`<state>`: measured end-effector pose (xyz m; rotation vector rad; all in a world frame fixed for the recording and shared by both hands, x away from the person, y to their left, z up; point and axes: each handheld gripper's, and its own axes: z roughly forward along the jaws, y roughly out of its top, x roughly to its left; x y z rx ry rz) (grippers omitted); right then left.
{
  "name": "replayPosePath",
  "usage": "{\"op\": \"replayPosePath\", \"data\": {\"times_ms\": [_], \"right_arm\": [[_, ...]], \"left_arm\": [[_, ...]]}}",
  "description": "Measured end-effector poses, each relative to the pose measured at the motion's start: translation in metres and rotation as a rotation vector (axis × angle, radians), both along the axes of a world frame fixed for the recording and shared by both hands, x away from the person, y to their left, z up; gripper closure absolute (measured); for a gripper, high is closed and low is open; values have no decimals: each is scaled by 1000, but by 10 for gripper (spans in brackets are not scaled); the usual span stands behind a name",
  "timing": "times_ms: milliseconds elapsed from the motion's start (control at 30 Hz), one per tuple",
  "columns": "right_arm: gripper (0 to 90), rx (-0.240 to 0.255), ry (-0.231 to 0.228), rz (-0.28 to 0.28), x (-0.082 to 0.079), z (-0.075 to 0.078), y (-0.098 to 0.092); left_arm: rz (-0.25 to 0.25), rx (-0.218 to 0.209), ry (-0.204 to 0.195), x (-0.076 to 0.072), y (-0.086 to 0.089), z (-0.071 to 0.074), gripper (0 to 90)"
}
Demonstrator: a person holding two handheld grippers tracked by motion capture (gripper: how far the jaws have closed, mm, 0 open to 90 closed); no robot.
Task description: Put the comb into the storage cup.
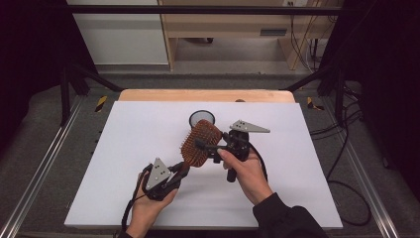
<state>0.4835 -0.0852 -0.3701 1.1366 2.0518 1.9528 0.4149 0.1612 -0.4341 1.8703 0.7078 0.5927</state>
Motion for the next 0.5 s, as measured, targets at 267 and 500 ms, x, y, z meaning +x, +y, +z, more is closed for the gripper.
{"op": "replayPosePath", "data": {"times_ms": [267,500], "right_arm": [[296,10,1,-1,0,2,-2],[313,26,5,-1,-1,4,1]], "left_arm": [[-1,-6,-3,0,1,0,729],[-2,-17,0,1,2,0,730]]}}
